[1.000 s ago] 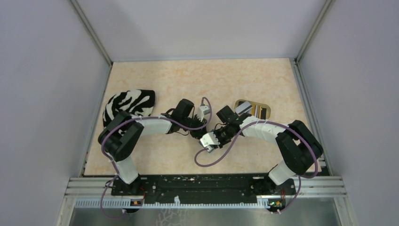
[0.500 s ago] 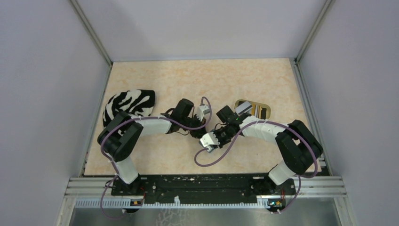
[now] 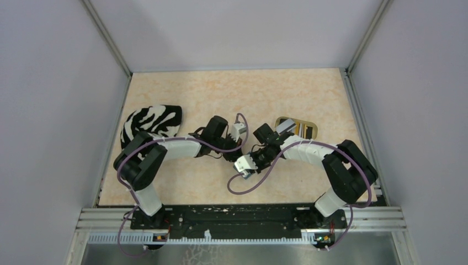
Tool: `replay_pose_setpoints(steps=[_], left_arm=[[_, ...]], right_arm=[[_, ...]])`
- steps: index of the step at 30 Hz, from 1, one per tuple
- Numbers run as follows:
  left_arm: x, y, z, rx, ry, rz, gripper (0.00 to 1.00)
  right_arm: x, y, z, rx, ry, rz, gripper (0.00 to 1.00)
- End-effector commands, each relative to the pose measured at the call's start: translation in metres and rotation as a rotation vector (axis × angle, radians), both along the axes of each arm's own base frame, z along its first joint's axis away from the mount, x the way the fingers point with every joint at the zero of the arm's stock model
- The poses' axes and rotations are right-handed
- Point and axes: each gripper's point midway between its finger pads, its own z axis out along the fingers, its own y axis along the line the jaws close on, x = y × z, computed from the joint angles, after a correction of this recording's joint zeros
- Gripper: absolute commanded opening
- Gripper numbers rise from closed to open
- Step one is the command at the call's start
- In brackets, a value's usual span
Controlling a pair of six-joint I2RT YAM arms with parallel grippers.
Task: Put the credit cards into the card holder
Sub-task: Close the card holder at the center of the board.
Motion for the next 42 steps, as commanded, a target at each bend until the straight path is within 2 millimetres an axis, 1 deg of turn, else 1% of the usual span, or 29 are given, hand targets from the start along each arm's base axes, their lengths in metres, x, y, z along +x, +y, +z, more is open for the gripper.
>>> replay_pose_setpoints(steps=[1,9,15,28,31,36,42], left_arm=[[0.003,-0.008,0.008,-0.007,-0.029,0.005,0.0],[0.007,-0.007,0.006,0.024,-0.067,0.037,0.0],[0.006,-0.011,0.004,0.056,-0.092,0.038,0.0],[0.009,-0.006,0.007,0.149,-0.195,0.046,0.0],[0.003,-0.003,0.003,0.179,-0.195,0.027,0.0],[-0.005,-0.009,0.001,0.183,-0.211,-0.021,0.0],[-0.008,-0.01,-0.003,0.2,-0.213,-0.036,0.0]], right_arm=[[0.005,-0.004,-0.003,-0.035,0.004,-0.016,0.21],[0.004,-0.004,-0.004,-0.04,0.01,-0.016,0.2],[0.005,-0.005,-0.005,-0.046,0.013,-0.019,0.2],[0.005,-0.004,-0.004,-0.045,0.014,-0.018,0.19],[0.004,-0.004,-0.004,-0.045,0.014,-0.018,0.19],[0.004,-0.004,-0.003,-0.042,0.015,-0.019,0.19],[0.004,-0.003,-0.002,-0.038,0.017,-0.019,0.19]])
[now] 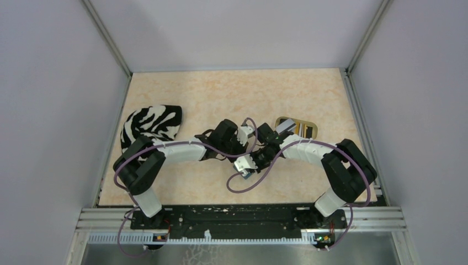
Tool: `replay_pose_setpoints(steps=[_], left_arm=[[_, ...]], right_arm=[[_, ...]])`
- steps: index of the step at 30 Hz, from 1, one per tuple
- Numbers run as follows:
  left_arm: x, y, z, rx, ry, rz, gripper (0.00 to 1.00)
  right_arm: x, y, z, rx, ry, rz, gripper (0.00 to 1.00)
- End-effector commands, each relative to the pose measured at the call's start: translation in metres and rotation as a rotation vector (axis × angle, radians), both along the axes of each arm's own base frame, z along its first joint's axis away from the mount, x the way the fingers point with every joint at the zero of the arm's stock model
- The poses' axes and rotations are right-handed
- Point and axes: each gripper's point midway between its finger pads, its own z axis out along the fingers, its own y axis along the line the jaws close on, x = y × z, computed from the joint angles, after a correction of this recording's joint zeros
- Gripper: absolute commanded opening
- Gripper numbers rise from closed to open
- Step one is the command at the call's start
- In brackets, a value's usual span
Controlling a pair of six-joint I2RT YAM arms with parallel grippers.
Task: Put the credit cards into the card holder
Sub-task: Close the card holder at the center of the board.
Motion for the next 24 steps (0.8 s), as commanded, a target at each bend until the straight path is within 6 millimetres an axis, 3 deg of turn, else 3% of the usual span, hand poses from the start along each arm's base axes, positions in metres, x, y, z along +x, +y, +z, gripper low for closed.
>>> replay_pose_setpoints(steps=[1,7,17,24], left_arm=[[-0.009,-0.002,-0.001,0.043,-0.037,-0.069,0.0],[-0.012,-0.003,-0.002,0.037,-0.026,-0.075,0.0],[-0.01,-0.004,-0.005,0.001,-0.046,-0.051,0.0],[-0.009,0.001,-0.012,0.023,-0.059,-0.046,0.0]], right_arm=[[0.005,-0.003,-0.001,-0.027,-0.001,-0.014,0.19],[0.004,0.0,0.008,0.006,-0.002,-0.009,0.2],[0.001,-0.007,0.049,0.171,-0.043,0.038,0.33],[-0.01,-0.028,0.04,0.123,-0.17,0.185,0.33]])
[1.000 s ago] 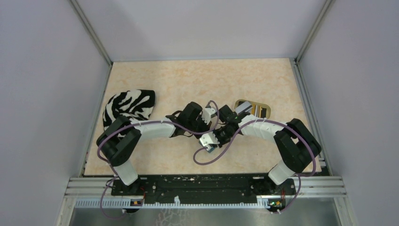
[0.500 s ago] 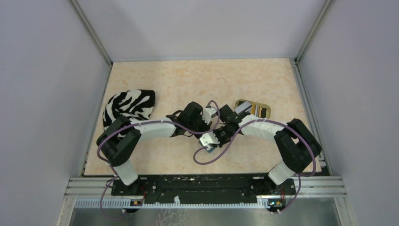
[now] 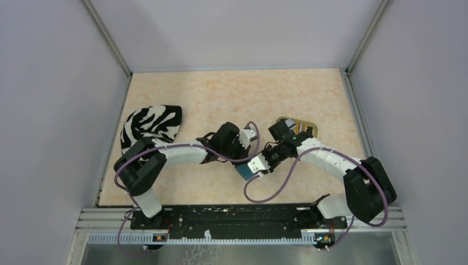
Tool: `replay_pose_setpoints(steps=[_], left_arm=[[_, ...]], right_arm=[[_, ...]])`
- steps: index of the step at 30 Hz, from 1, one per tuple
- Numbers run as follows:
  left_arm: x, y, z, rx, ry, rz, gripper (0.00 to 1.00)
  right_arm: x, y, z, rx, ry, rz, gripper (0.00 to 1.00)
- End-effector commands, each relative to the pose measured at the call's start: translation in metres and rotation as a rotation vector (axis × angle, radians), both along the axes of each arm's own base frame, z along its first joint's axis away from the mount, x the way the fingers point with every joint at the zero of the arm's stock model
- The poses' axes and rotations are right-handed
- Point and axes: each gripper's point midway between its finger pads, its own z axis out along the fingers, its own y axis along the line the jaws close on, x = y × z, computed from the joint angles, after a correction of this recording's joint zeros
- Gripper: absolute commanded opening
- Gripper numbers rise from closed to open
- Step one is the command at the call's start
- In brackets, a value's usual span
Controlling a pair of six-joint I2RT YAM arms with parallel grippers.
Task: Put the credit cards into the card holder
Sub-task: Close the card holder at the center of the board.
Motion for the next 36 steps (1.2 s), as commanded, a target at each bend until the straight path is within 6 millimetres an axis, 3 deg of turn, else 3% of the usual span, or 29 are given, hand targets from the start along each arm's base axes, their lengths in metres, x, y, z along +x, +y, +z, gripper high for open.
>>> replay_pose_setpoints(steps=[1,6,16,27,36], left_arm=[[-0.004,0.01,-0.013,0.04,-0.019,-0.009,0.0],[-0.003,0.017,-0.017,0.05,-0.058,-0.019,0.0],[-0.006,0.024,-0.021,0.032,-0.116,-0.041,0.0],[-0.01,0.02,-0.02,0.122,-0.226,-0.06,0.0],[-0.015,0.022,-0.028,0.233,-0.293,-0.086,0.0]], right_arm=[[-0.02,-0.009,-0.008,-0.009,-0.069,0.147,0.33],[-0.027,-0.007,-0.018,0.044,-0.121,0.183,0.33],[-0.018,0.0,0.007,0.127,-0.094,0.09,0.32],[0.0,-0.025,0.046,0.304,0.027,-0.053,0.3],[0.008,-0.039,0.059,0.361,0.05,-0.103,0.29]])
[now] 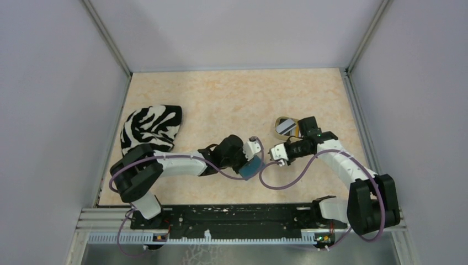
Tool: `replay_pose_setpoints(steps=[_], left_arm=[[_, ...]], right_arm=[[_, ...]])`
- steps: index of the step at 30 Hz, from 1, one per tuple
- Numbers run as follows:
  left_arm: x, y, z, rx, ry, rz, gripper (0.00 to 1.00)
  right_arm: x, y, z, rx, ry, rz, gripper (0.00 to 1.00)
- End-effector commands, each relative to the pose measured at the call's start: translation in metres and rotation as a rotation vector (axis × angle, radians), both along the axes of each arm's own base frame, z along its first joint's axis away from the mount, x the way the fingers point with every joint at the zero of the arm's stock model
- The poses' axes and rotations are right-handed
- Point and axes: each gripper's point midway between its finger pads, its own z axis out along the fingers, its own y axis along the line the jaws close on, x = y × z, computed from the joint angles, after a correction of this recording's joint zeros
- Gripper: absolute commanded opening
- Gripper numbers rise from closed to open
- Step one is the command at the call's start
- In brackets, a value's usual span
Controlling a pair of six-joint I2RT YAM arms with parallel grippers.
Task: Put the credit cards into the card holder
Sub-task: Close the card holder at the center of the board.
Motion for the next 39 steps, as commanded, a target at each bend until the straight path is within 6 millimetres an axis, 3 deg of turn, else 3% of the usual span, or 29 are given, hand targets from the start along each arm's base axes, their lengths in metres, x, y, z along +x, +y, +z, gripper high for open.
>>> replay_pose_setpoints(steps=[1,14,26,39], left_arm=[[-0.007,0.022,-0.028,0.181,-0.008,0.009,0.0],[-0.025,0.027,-0.045,0.37,-0.041,-0.039,0.0],[-0.036,0.036,-0.043,0.392,-0.025,-0.061,0.0],[-0.047,0.034,-0.056,0.49,-0.031,-0.076,0.0]], right_arm=[[-0.001,0.006,0.03,0.104,-0.007,0.026,0.29],[0.001,0.0,0.037,0.137,0.013,0.009,0.27],[0.001,-0.002,0.038,0.147,0.017,0.005,0.27],[0.004,-0.004,0.04,0.15,0.025,-0.009,0.26]])
